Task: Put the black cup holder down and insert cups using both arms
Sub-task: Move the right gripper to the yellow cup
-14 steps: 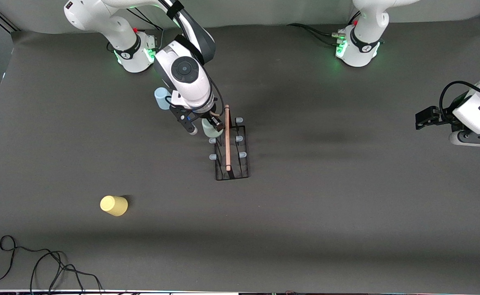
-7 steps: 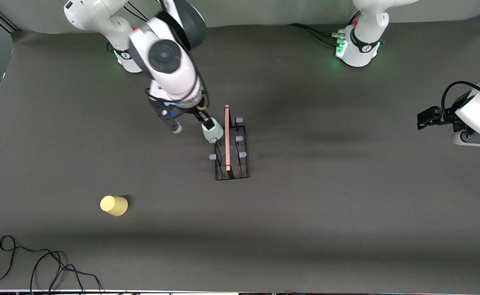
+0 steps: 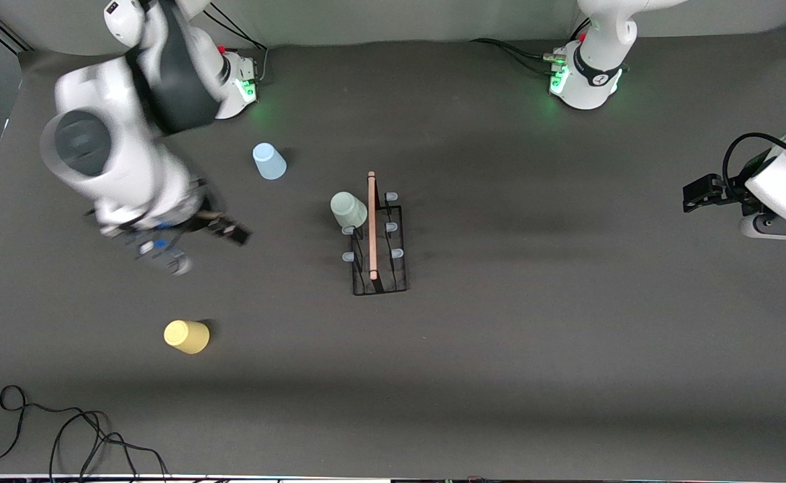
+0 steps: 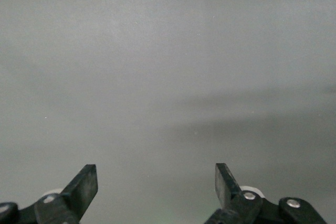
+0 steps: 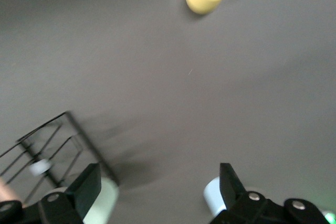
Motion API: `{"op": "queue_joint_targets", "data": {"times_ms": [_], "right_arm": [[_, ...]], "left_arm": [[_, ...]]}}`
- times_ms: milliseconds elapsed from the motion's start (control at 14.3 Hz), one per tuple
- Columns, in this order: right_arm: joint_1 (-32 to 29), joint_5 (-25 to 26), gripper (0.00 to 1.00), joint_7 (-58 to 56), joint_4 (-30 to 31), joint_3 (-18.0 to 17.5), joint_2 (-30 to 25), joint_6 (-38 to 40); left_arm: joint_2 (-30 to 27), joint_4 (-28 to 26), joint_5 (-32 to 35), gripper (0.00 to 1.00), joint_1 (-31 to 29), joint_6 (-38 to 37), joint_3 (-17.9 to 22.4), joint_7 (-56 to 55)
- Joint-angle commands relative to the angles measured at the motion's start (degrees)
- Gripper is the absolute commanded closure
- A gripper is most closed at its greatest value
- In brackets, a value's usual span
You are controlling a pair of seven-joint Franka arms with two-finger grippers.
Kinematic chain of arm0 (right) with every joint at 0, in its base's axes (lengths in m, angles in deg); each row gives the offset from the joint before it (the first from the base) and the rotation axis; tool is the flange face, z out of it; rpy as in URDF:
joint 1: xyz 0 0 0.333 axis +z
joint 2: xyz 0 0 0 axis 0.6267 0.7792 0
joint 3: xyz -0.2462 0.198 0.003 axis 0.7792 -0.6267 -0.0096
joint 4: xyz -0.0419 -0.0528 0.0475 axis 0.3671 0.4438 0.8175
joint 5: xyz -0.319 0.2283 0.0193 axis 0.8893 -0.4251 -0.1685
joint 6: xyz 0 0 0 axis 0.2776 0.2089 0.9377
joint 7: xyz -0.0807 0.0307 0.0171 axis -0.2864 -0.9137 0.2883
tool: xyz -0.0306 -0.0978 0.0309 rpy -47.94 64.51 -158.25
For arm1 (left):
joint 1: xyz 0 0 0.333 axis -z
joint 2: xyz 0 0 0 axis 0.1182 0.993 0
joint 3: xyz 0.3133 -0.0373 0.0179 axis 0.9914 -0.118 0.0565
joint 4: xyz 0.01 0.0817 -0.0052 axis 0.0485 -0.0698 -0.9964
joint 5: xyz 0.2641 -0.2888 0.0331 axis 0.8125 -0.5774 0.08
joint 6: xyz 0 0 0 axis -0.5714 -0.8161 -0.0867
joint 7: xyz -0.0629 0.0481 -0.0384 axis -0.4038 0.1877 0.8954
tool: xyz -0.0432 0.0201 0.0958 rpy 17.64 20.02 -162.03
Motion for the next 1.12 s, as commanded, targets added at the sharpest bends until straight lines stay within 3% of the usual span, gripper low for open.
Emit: {"op": "queue_joint_targets", "data": {"times_ms": [0,210,350,631,911,1051], "right_arm": [[-8.9,-0.6,0.0,-21.2,-7.6,0.6,6.5,-0.5],[-15.4,-4.0,0.0,-35.4,-12.9,0.5,12.0,-1.5],[-16.6,-7.3,0.0,-38.4,-13.3,0.5,15.3,-6.1],[-16.5,-14.4,0.0,-39.0,-9.9,0.2,21.8,-17.1],[-16.5,-15.4,0.0,-41.1,-7.8,-0.2,26.8,-24.4],[-16.6,-19.2,0.0,-44.0,-5.7,-0.2,28.3,-27.2]], "left_arm": [[0.0,0.7,0.4,0.0,0.1,-1.0,0.1,-0.2],[0.0,0.7,0.3,0.0,0.1,-0.9,0.1,-0.2],[0.0,0.7,0.3,0.0,0.1,-1.1,0.1,-0.2],[0.0,0.7,0.3,0.0,0.1,-0.9,0.1,-0.2],[0.0,0.7,0.3,0.0,0.0,-1.1,0.1,-0.1],[0.0,0.7,0.2,0.0,0.1,-1.1,0.1,-0.2]]}}
